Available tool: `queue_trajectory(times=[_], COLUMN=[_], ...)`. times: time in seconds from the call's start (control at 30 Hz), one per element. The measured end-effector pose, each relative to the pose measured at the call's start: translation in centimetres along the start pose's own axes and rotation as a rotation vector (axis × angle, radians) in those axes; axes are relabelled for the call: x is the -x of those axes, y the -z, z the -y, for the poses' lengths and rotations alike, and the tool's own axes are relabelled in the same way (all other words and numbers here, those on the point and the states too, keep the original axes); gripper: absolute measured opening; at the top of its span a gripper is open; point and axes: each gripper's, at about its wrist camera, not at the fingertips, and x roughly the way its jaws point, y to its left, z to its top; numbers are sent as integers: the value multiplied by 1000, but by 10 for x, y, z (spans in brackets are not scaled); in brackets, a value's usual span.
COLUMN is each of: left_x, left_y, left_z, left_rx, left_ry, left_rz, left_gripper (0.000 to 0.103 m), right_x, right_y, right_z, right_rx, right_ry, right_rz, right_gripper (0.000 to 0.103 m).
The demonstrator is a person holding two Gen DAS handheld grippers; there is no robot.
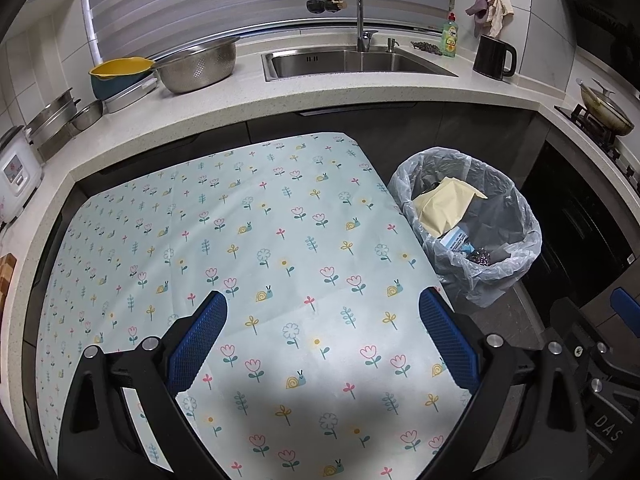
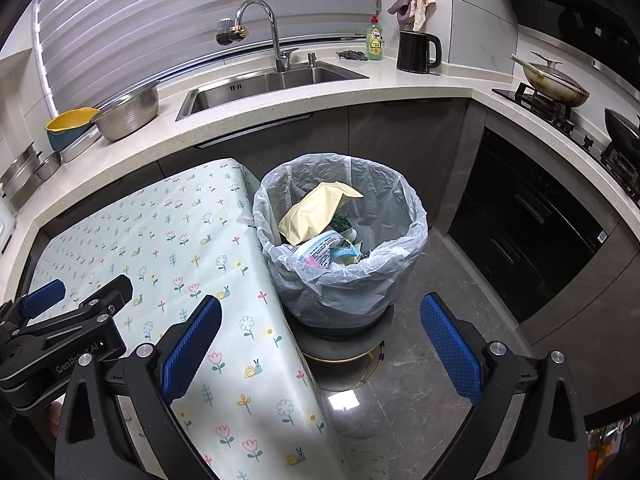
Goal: Collect trash
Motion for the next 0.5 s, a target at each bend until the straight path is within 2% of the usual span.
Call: queue_trajectory(times=[0.5], left_x=[0], left_y=[3], left_z=[2], left_rx=[-6], left_ry=[4], left_rz=[-2], left_gripper=[92], right_x=[-2], right_y=[0], right_z=[-2], right_rx=[1], right_ry=[2], right_rz=[0], right_gripper=[96])
